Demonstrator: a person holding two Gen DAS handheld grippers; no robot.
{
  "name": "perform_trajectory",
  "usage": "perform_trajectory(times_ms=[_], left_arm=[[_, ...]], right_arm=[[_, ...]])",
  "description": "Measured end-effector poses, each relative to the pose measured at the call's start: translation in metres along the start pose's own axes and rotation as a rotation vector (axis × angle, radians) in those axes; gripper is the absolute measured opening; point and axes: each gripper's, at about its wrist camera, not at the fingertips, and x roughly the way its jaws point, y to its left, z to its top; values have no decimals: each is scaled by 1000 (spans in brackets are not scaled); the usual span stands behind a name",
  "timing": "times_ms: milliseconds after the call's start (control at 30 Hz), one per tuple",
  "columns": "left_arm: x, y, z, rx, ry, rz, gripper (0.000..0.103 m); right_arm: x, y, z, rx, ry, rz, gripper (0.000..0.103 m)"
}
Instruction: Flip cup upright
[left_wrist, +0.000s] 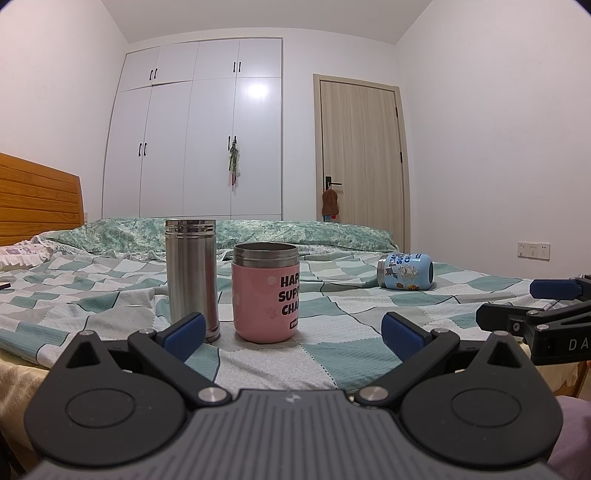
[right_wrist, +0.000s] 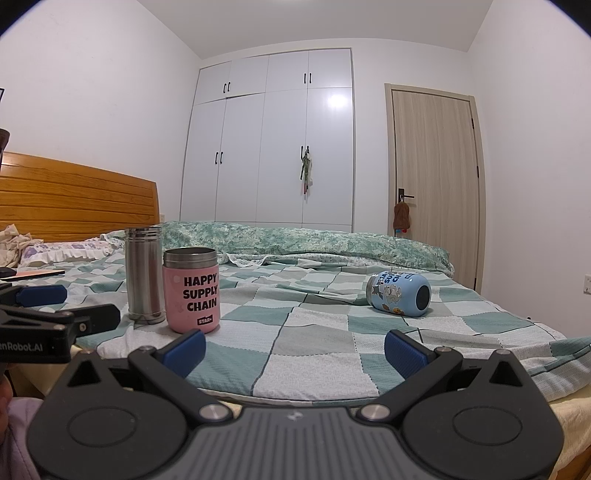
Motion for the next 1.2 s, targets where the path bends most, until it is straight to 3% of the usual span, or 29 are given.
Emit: perform_trajectory(times_ms=[1067, 1200], left_arm=[[1, -1, 2, 0, 8, -3, 103], [10, 0, 9, -22, 43, -49, 103]], right_arm=[[1, 2, -1, -1, 1, -2, 103], [3, 1, 5, 15, 13, 2, 103]])
